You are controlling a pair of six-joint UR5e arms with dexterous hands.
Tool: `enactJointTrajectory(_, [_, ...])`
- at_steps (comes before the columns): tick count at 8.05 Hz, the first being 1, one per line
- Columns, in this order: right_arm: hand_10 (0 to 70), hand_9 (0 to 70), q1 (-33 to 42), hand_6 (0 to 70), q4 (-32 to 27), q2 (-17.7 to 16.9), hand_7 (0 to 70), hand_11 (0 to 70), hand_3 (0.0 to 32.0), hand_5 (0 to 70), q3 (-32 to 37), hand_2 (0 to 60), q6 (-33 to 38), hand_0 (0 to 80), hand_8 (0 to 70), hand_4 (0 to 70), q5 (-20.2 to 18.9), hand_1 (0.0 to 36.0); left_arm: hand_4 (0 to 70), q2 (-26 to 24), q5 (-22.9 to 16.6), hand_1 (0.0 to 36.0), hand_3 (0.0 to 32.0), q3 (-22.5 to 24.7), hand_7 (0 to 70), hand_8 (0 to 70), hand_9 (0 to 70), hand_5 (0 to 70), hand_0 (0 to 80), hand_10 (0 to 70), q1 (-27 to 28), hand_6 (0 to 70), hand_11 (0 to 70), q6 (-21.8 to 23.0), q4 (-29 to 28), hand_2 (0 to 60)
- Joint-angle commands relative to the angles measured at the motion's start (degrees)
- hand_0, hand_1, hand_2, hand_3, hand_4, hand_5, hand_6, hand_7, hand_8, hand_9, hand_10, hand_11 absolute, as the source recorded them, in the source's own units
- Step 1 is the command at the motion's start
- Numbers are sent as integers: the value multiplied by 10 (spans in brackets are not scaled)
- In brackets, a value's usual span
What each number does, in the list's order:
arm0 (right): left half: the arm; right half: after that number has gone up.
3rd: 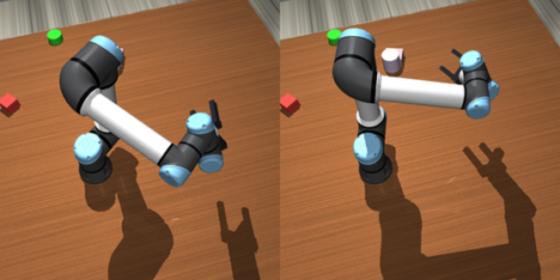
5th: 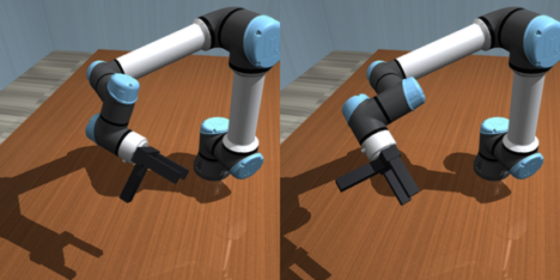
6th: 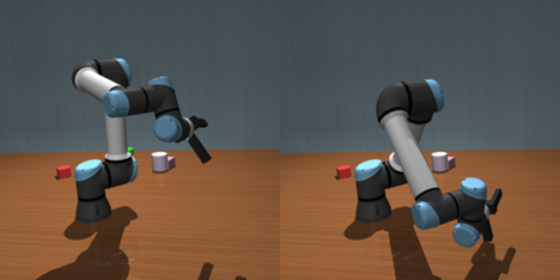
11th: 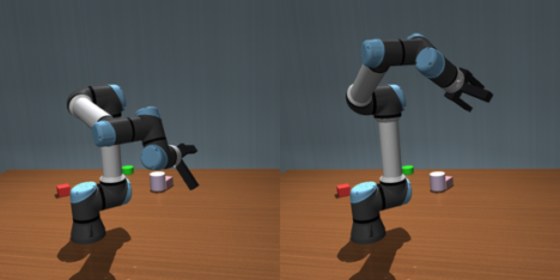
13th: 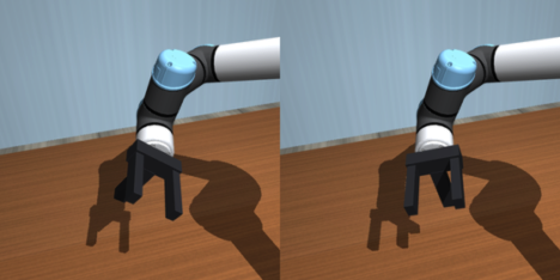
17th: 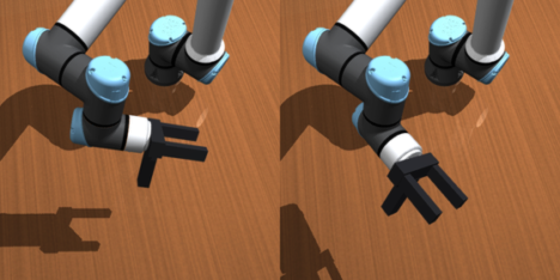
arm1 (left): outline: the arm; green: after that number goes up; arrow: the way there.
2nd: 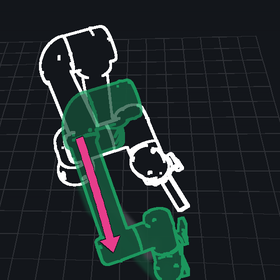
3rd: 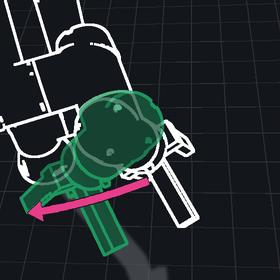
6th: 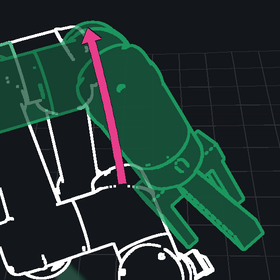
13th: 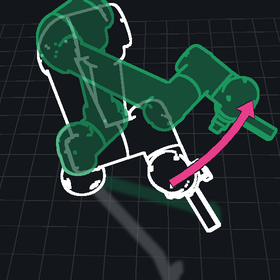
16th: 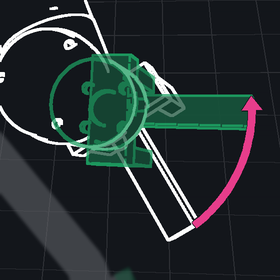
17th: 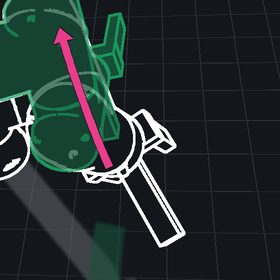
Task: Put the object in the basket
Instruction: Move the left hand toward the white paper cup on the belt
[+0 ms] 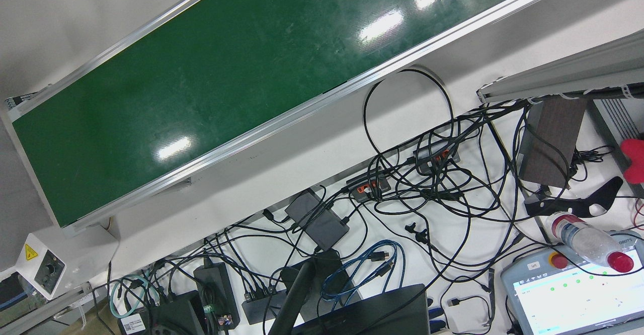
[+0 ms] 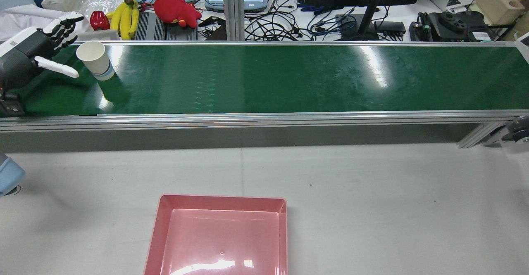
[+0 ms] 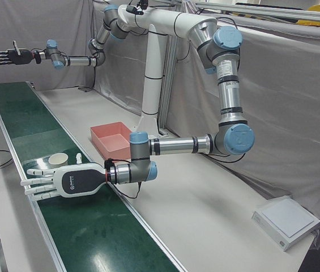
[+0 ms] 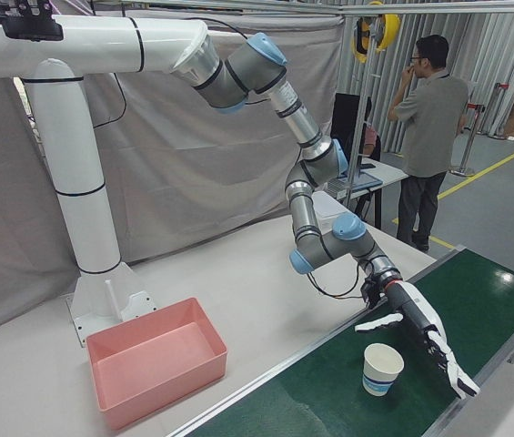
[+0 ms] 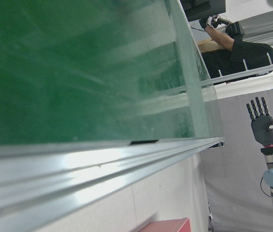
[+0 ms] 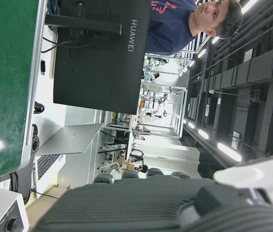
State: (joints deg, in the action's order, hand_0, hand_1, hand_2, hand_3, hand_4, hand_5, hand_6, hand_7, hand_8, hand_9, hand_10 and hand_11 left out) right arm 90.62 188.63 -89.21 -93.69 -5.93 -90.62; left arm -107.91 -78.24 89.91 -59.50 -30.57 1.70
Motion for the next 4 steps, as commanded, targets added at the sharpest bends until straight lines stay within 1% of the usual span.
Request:
enactJointTrajectory(1, [0, 0, 0, 0, 0, 0, 0, 0, 0, 0, 0, 0, 0, 0, 0, 0, 0, 0, 6, 0, -1, 121, 38, 0, 0, 0, 0, 230, 559, 35, 0, 6, 71, -13, 4, 0])
enactJointTrajectory(2, [0, 0, 0, 0, 1, 0, 0, 0, 0, 0, 0, 0, 0, 0, 0, 0, 0, 0, 5, 0, -1, 124, 32, 0, 1, 0, 0, 245, 563, 40, 0, 7, 79, -14, 6, 0])
enactJointTrajectory(4, [0, 0, 0, 0, 0, -1, 0, 0, 0, 0, 0, 0, 0, 0, 0, 0, 0, 0, 10, 0, -1, 129, 14, 0, 9, 5, 11, 303, 565, 49, 0, 12, 92, -14, 7, 0])
